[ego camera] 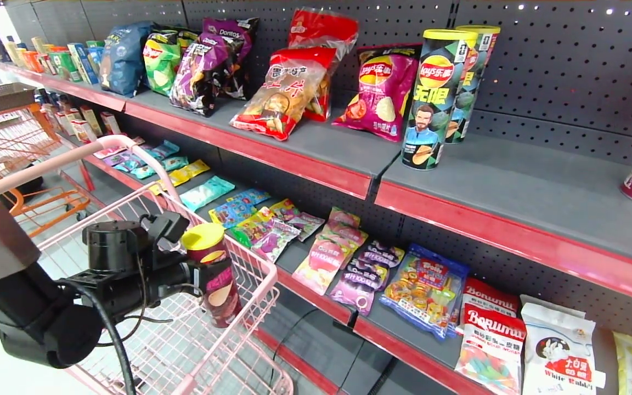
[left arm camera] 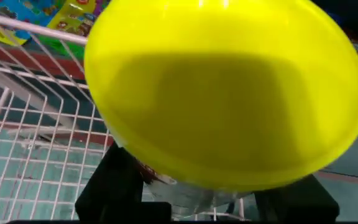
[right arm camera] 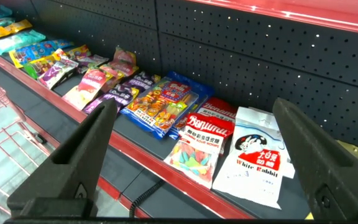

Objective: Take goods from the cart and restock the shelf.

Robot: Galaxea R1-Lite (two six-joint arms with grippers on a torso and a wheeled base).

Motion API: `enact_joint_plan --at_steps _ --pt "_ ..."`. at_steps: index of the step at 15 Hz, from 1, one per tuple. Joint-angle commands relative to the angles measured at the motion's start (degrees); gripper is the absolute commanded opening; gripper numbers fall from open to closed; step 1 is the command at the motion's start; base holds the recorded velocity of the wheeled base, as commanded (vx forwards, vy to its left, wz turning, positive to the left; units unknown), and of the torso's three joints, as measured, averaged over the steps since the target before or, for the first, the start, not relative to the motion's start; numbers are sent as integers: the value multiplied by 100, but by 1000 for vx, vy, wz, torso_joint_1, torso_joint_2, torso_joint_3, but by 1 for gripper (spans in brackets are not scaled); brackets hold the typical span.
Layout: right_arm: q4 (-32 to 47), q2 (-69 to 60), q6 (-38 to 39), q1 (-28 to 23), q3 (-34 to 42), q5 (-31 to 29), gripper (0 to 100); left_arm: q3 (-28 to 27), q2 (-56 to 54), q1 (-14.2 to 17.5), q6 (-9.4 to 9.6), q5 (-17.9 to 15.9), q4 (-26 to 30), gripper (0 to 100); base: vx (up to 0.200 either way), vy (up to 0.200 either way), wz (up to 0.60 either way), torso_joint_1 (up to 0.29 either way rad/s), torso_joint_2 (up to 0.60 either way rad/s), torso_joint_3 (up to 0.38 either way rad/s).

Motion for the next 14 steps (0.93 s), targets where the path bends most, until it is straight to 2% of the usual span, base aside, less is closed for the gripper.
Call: enact_joint_plan --at_steps 1,2,3,4,5,7,8,10,11,12,14 --pt "-2 -1 2 4 0 1 100 -378 -2179 477 -29 -52 1852 0 0 0 0 0 0 0" --pt "-2 -1 -7 4 0 1 100 -651 -2935 538 -152 -52 2775 0 0 0 0 0 0 0" --pt "-2 -1 -7 4 0 9 100 -950 -3744 530 -398 -61 3672 0 0 0 0 0 0 0" --pt "-2 -1 2 4 0 1 100 -1231 -4561 521 -495 -79 4639 0 0 0 0 0 0 0" --pt "-2 -1 11 4 0 1 100 -1380 -5247 521 -495 -105 5394 0 0 0 0 0 0 0" --pt "-2 -1 -7 4 0 1 100 -1407 -6512 521 -468 -96 6238 0 0 0 0 0 0 0" --pt "-2 -1 -7 4 0 1 100 -1407 -6925 530 -460 -70 6317 0 0 0 0 0 0 0" --pt "-2 -1 -7 4 0 1 100 -1372 -7356 618 -442 203 6335 0 0 0 0 0 0 0" --pt "-2 -1 -7 4 0 1 100 -1328 -7514 688 -301 756 6335 0 0 0 0 76 -246 -154" --pt "-2 -1 -7 4 0 1 100 -1275 -7602 688 -301 1064 6326 0 0 0 0 124 -378 -237" --pt "-2 -1 -7 4 0 1 100 -1073 -7918 679 -275 1143 6335 0 0 0 0 168 -486 -308"
